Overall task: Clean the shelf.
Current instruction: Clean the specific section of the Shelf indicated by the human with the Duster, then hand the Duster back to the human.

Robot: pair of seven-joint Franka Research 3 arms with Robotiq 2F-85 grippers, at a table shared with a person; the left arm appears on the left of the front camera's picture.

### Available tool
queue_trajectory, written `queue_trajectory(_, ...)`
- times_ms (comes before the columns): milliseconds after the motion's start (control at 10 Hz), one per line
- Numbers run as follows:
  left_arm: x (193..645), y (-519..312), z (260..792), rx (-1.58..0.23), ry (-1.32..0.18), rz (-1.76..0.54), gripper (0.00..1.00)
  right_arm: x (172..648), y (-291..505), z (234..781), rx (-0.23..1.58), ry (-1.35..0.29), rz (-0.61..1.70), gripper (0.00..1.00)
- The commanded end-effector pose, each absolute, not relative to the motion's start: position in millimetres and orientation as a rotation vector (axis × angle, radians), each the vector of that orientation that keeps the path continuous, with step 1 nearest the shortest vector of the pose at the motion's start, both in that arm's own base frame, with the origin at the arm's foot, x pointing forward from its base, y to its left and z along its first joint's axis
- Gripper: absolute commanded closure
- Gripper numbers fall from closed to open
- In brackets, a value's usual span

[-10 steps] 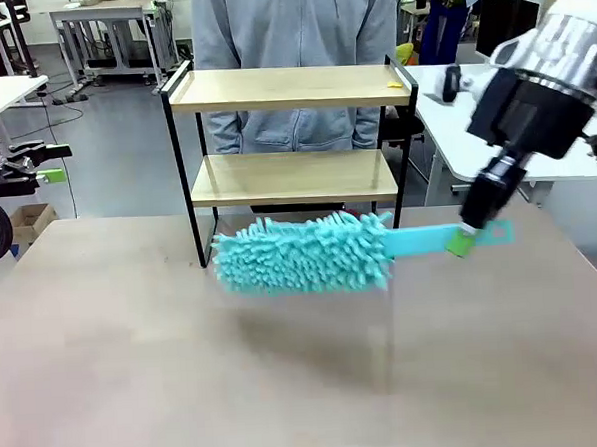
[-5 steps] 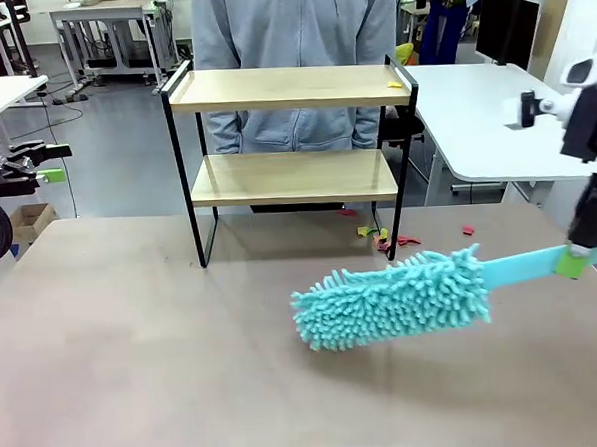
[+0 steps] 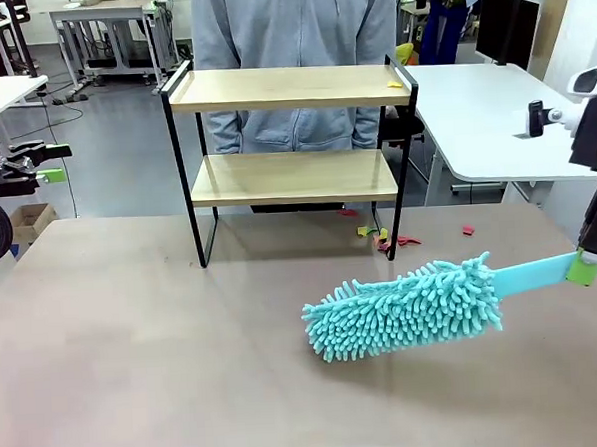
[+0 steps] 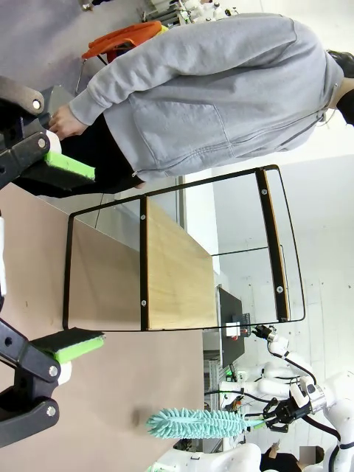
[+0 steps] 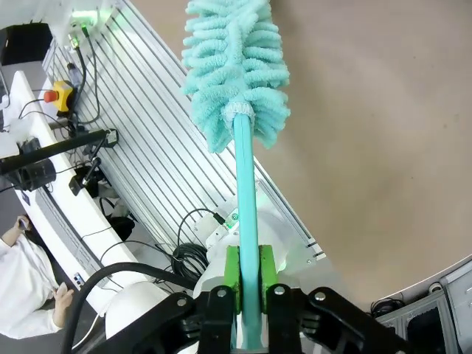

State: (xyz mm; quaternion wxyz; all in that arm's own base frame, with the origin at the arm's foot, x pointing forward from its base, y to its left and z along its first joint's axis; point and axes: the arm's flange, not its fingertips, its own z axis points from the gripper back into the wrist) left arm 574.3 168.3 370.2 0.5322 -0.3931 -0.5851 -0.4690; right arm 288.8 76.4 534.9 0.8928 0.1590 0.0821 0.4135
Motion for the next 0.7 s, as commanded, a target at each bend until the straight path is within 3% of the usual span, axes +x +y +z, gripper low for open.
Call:
queue_trajectory(0, 573.0, 167.2, 372.5, -0.936, -1.395, -1.126, 0.0, 290.0, 79.7, 540.1, 0.343, 0.153, 0.853, 0.86)
queue_trajectory(600, 573.0, 167.2, 372.5, -0.936, -1.395, -1.126, 0.0, 290.0, 79.7, 540.1, 0.343, 0.153, 0.853, 0.86)
